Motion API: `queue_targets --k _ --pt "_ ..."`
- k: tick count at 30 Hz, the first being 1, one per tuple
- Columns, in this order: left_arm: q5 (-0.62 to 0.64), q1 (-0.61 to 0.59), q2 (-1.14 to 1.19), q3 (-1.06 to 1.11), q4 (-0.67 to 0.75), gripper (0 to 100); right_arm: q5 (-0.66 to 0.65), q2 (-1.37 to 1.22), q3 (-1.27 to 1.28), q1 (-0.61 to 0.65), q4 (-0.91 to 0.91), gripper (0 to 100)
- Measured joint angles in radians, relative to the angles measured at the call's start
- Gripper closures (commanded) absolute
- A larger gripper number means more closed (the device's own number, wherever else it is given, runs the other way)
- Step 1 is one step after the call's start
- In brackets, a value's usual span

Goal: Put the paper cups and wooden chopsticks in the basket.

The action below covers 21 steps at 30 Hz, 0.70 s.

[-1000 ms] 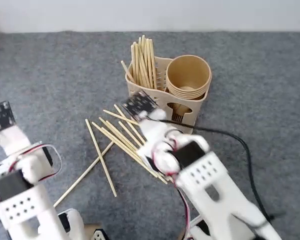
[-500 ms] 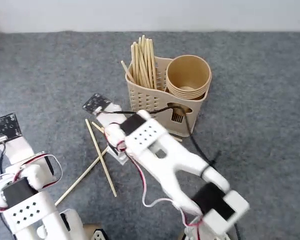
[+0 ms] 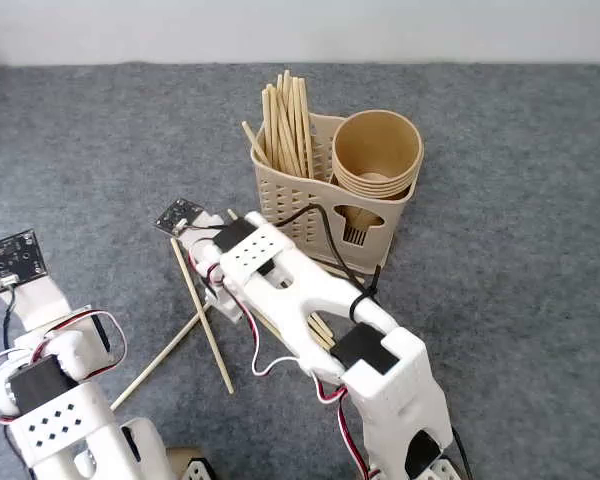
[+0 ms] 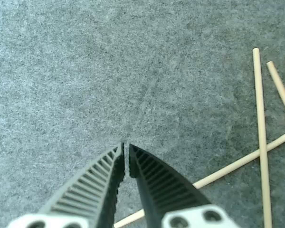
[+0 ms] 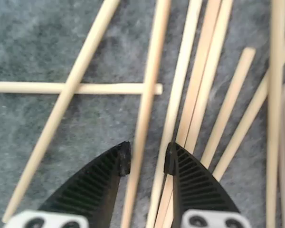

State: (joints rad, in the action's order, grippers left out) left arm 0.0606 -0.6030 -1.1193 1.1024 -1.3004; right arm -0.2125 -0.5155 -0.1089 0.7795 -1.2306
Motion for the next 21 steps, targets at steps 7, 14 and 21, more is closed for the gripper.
queue_targets --k 7,14,21 --pt "0.000 -0.002 0.000 0.021 0.005 98 -0.031 -0.038 -0.012 -0.012 0.002 91.8" --pt "0.000 -0.002 0.000 0.044 0.008 98 -0.032 -0.043 -0.017 -0.038 0.008 99.2" --pt "0.002 -0.002 0.000 0.094 0.043 99 -0.034 -0.040 -0.037 -0.035 -0.055 99.0"
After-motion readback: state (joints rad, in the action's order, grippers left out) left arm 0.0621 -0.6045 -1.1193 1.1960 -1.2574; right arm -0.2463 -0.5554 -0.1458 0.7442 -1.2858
